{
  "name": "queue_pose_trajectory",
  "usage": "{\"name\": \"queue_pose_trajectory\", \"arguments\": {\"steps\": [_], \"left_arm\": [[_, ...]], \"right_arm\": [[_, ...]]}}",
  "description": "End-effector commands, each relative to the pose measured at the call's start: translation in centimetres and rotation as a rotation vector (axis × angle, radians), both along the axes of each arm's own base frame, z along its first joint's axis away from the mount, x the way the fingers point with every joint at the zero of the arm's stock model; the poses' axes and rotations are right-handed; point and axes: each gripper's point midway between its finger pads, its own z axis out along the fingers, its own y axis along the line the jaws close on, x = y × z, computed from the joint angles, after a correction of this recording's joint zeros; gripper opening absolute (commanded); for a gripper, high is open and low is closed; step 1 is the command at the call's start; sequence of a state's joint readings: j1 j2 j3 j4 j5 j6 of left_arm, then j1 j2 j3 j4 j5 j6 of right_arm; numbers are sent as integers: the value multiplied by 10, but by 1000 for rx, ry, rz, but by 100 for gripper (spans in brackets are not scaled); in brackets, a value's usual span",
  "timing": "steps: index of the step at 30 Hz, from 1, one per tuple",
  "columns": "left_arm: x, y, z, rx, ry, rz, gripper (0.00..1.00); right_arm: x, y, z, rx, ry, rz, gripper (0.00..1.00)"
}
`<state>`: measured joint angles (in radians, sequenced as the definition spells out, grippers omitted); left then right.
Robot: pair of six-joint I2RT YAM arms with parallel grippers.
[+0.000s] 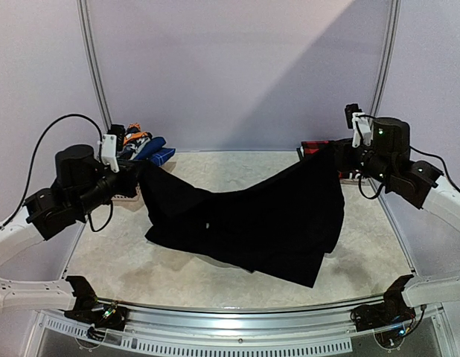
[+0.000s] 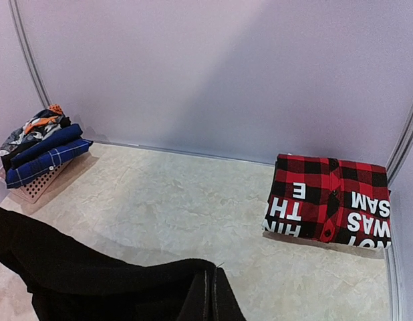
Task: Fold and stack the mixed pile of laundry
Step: Flatten out the crumpled T-shirt at the center of the board.
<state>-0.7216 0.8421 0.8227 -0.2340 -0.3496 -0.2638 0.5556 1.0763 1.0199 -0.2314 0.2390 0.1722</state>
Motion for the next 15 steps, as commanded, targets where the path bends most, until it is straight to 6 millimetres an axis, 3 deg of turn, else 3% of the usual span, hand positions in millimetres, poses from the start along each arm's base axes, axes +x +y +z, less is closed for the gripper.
{"name": "queue_pose_trajectory", "arguments": {"steps": [1, 9, 15], "left_arm": [[-11, 13, 47, -8, -84, -7, 0], [-47, 26, 153, -94, -256, -92, 0], [-68, 31, 214, -144, -362, -144, 0]], "right_arm": [[-13, 1, 32, 12, -73, 63, 0], [-57, 17, 122, 104, -233, 275, 0], [-104, 32, 179, 118, -329, 501, 0]]}}
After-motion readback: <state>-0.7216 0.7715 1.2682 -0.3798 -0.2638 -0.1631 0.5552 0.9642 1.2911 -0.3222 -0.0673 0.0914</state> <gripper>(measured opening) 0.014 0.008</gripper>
